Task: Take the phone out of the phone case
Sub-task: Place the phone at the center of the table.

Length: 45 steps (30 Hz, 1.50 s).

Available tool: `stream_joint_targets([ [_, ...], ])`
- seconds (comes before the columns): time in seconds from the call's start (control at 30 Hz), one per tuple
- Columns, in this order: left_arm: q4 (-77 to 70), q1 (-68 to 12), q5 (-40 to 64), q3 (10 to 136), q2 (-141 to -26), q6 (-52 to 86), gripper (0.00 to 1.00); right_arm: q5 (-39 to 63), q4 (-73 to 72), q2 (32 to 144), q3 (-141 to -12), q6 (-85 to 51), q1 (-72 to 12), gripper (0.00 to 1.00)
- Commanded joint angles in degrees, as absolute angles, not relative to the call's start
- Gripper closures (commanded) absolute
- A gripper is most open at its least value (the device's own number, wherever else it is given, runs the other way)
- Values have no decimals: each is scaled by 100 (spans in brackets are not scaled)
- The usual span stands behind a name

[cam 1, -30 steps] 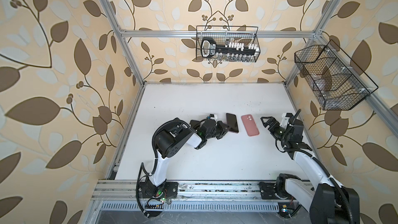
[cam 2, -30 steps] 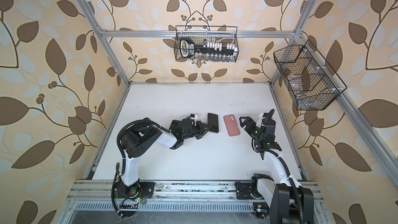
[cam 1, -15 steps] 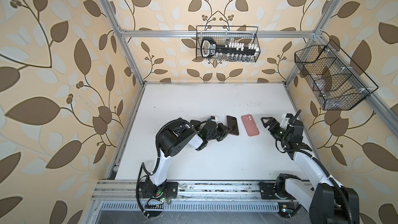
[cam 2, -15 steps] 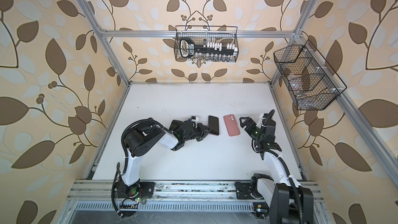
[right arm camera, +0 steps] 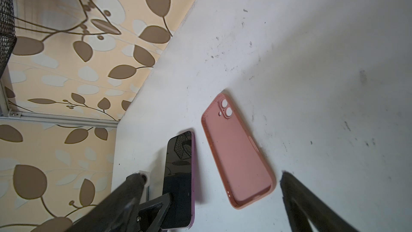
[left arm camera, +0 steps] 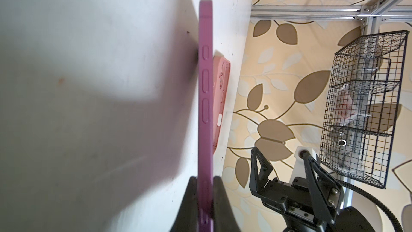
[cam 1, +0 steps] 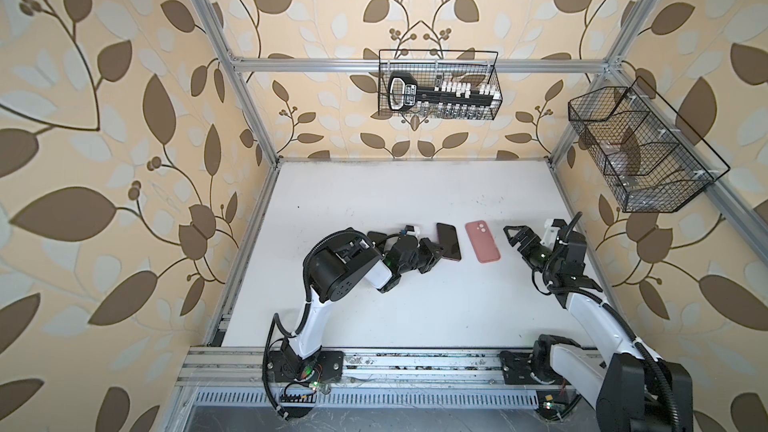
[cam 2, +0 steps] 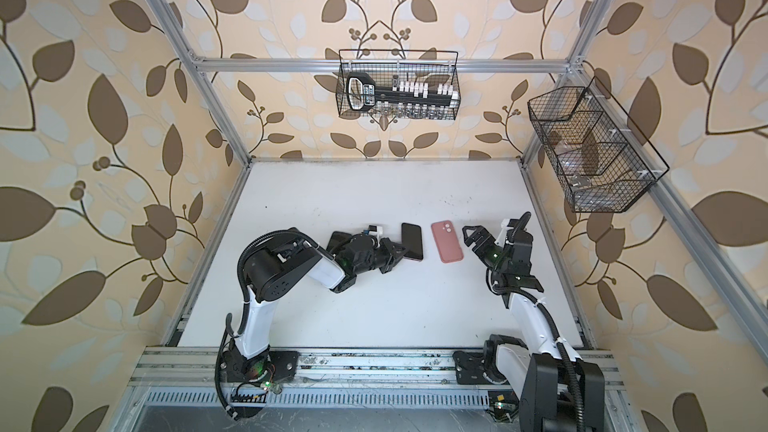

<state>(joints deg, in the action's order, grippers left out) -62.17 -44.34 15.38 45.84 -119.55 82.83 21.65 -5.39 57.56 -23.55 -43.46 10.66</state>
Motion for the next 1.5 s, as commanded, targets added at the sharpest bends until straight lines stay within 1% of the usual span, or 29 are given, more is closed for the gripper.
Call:
stream_joint_targets([
  [0.0, -6417, -4500, 1441, 4570, -11970, 8378, 100, 2233, -604, 5748, -2227, -4366, 1099, 3],
  [0.23, -6236, -4544, 1416, 4597, -11952, 8411, 97, 2241, -615, 5762, -2217, -4372, 1099, 3],
  [0.77, -6188, -4584, 1406, 4570, -12032, 8515, 78, 2269, -633, 5754, -2199, -4391, 1116, 3],
  [1.3, -6045, -4597, 1371, 4509, -12027, 8504, 72, 2284, -650, 5740, -2185, -4412, 1125, 3],
  [1.47, -5910, -4597, 1346, 4492, -11973, 8453, 69, 2290, -650, 5739, -2180, -4406, 1125, 3],
])
